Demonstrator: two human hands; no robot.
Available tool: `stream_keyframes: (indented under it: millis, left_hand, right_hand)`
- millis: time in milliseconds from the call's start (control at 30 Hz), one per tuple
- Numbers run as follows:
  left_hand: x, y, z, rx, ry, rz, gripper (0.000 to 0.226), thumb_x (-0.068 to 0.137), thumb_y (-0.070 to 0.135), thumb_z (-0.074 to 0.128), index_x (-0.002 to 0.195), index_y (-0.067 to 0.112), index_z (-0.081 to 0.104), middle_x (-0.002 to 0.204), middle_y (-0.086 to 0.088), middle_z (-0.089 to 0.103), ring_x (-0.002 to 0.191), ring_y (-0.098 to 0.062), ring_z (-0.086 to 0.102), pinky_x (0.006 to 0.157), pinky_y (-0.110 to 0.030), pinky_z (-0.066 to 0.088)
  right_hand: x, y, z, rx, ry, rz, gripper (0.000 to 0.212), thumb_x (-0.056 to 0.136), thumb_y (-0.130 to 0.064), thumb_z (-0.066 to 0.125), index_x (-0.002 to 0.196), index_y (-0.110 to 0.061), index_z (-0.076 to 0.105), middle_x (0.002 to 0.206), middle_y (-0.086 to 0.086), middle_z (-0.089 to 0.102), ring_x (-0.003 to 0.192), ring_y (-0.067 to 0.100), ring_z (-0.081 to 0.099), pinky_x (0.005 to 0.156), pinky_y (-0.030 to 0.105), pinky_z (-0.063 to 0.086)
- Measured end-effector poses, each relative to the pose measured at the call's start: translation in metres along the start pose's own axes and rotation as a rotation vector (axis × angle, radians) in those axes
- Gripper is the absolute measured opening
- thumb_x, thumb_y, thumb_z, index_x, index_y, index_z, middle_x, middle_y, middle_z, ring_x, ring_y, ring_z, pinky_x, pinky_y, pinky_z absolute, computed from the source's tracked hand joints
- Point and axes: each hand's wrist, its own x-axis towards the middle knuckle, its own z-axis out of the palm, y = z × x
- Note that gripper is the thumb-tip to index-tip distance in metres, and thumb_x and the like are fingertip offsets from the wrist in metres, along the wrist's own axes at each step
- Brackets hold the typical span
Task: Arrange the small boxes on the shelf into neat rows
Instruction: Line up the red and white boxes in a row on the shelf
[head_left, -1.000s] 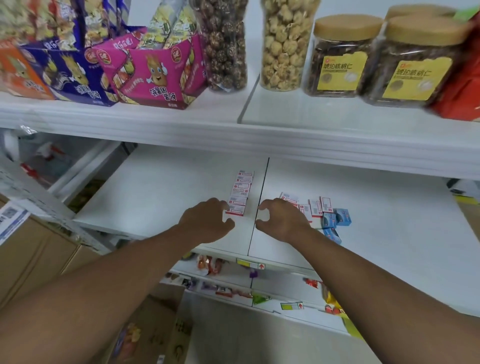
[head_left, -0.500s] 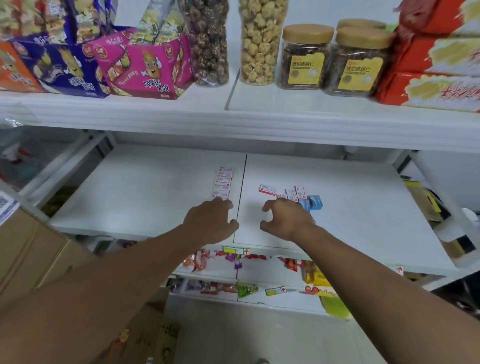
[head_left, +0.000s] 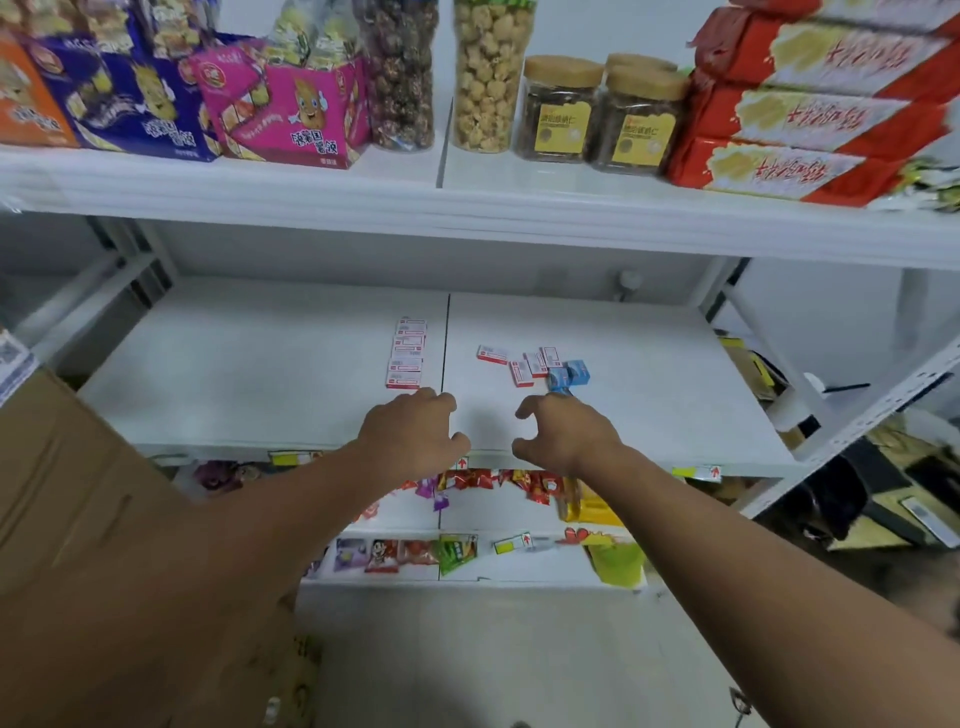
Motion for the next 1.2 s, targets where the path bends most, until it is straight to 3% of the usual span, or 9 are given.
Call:
stream_keyframes:
  millis: [300, 467, 733, 1000, 1200]
  left_hand:
    - [-0.020, 0.056, -0.017, 0.029, 0.040, 0.021, 0.061, 0.096, 0.057, 0.051, 0.151, 0.029, 0.049, 0.150, 0.004, 0.056, 0.123, -0.024, 0.063, 0.094, -0.041, 0.052]
    - [-0.027, 0.093, -0.018, 0.042, 0.046, -0.016, 0.061, 0.096, 0.055, 0.050, 0.151, 0.029, 0.048, 0.151, 0.003, 0.056, 0.128, -0.024, 0.060, 0.097, -0.043, 0.051]
    - [-0.042, 0.160, 0.018, 0.086, 0.034, -0.101, 0.062, 0.094, 0.057, 0.048, 0.151, 0.030, 0.048, 0.145, 0.003, 0.058, 0.123, -0.023, 0.062, 0.094, -0.045, 0.052]
    - [-0.052, 0.198, 0.026, 0.084, 0.031, -0.135, 0.061, 0.094, 0.055, 0.050, 0.150, 0.029, 0.050, 0.141, 0.002, 0.059, 0.120, -0.025, 0.062, 0.095, -0.046, 0.051]
    - [-0.035, 0.186, 0.024, 0.101, 0.044, -0.106, 0.063, 0.094, 0.055, 0.050, 0.151, 0.029, 0.048, 0.142, 0.002, 0.059, 0.121, -0.024, 0.062, 0.096, -0.045, 0.053]
  right_hand:
    - [-0.031, 0.039, -0.031, -0.031, -0.013, 0.008, 0.053, 0.086, -0.052, 0.068, 0.135, -0.033, 0.062, 0.133, -0.004, 0.066, 0.111, 0.019, 0.063, 0.087, 0.039, 0.057]
    - [-0.047, 0.074, -0.041, -0.028, -0.013, -0.033, 0.054, 0.086, -0.051, 0.068, 0.137, -0.033, 0.062, 0.136, -0.001, 0.065, 0.112, 0.021, 0.063, 0.077, 0.033, 0.049]
    - [-0.074, 0.149, -0.048, -0.030, -0.079, -0.097, 0.057, 0.089, -0.050, 0.069, 0.143, -0.034, 0.059, 0.144, -0.002, 0.061, 0.125, 0.022, 0.059, 0.099, 0.042, 0.054]
    - [-0.089, 0.172, -0.051, -0.029, -0.090, -0.151, 0.059, 0.089, -0.049, 0.067, 0.145, -0.035, 0.055, 0.147, -0.002, 0.058, 0.129, 0.022, 0.056, 0.101, 0.043, 0.052]
    - [-0.074, 0.163, -0.049, -0.031, -0.073, -0.131, 0.060, 0.088, -0.049, 0.069, 0.144, -0.035, 0.055, 0.146, -0.003, 0.058, 0.129, 0.022, 0.056, 0.098, 0.041, 0.052]
